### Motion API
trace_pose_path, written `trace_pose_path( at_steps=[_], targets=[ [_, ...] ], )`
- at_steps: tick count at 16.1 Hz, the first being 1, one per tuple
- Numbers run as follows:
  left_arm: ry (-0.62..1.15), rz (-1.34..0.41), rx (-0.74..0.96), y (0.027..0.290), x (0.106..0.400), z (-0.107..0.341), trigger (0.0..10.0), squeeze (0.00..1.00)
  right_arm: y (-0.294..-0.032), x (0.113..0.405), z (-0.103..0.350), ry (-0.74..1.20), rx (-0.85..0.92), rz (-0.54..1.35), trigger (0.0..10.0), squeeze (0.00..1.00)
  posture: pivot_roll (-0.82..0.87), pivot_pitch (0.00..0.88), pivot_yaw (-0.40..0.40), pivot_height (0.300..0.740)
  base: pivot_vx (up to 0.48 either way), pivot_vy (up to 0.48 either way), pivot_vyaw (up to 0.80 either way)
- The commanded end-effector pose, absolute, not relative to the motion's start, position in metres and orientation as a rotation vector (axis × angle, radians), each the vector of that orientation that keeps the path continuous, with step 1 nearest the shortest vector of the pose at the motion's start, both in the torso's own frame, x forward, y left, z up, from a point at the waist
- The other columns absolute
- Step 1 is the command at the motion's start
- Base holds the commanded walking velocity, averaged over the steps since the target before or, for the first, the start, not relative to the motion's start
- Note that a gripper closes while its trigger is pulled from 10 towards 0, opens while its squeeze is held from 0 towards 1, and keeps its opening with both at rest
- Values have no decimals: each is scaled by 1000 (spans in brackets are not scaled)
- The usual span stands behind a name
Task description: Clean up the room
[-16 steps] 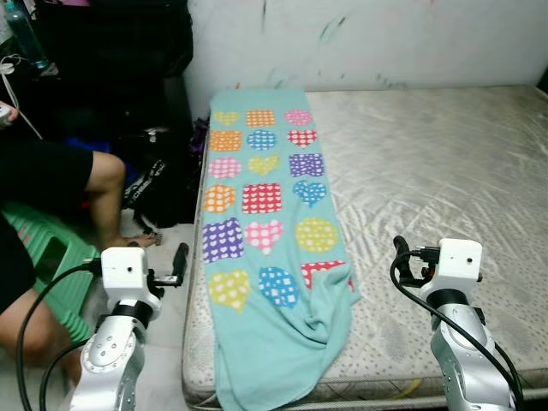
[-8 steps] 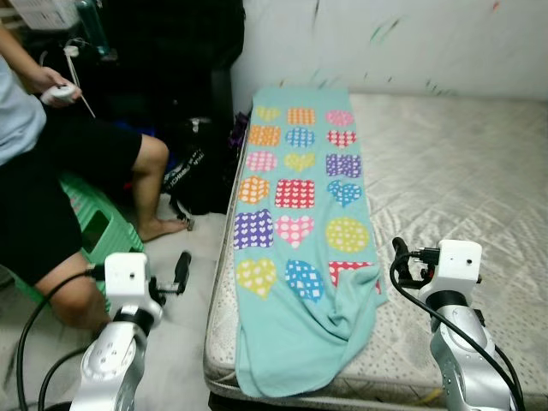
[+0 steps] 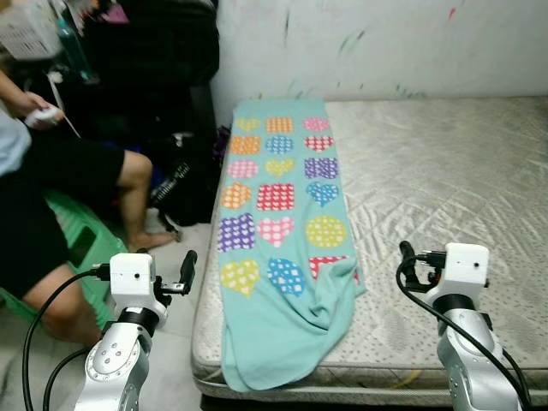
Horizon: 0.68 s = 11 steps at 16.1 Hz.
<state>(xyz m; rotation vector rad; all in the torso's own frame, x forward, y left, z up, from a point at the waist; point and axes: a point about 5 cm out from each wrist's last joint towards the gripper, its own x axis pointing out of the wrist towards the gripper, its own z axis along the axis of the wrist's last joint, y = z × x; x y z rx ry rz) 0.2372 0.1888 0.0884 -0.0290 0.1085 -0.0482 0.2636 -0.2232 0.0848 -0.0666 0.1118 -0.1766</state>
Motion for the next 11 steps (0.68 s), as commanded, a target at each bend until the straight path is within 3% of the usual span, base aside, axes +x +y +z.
trace_pose_path(
  at_steps=[1, 11],
  targets=[
    [106, -42, -24, 190, 240, 90, 10000, 0, -220, 268, 91, 91, -60, -162, 10000, 0, -110, 0, 32, 740, 0, 0, 0],
    [115, -20, -20, 193, 234, 86, 10000, 0, -217, 273, 91, 91, -56, -142, 10000, 0, -104, 0, 27, 740, 0, 0, 0]
  ],
)
